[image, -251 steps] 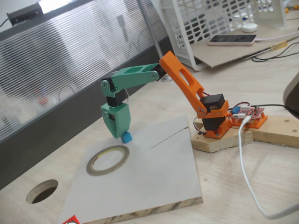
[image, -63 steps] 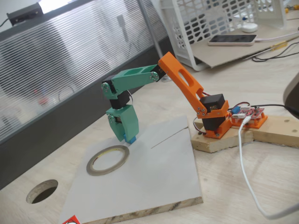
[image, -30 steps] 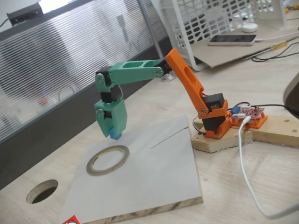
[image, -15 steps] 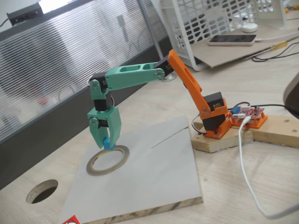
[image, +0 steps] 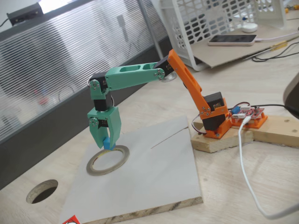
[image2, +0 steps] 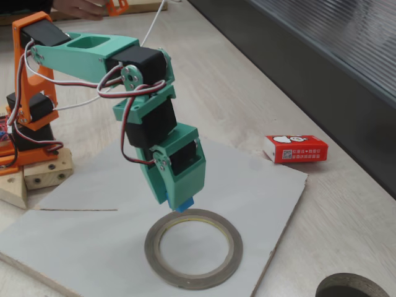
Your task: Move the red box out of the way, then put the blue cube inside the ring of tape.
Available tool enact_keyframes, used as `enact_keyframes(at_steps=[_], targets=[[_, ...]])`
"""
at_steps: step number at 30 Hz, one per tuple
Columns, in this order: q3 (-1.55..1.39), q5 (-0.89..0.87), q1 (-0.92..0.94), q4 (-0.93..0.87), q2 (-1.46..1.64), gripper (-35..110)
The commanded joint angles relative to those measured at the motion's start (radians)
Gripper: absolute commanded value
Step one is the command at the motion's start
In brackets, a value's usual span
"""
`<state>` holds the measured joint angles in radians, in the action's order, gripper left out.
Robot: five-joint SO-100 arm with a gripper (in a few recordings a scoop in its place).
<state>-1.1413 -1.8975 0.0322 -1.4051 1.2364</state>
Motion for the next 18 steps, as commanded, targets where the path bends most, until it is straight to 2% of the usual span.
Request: enact_keyframes(at_steps=[1, 18], targets=[[0.003, -0.014, 0.003, 0.005, -0.005, 15], [0.020, -0.018, 0.005, 0.011, -0.075, 15]])
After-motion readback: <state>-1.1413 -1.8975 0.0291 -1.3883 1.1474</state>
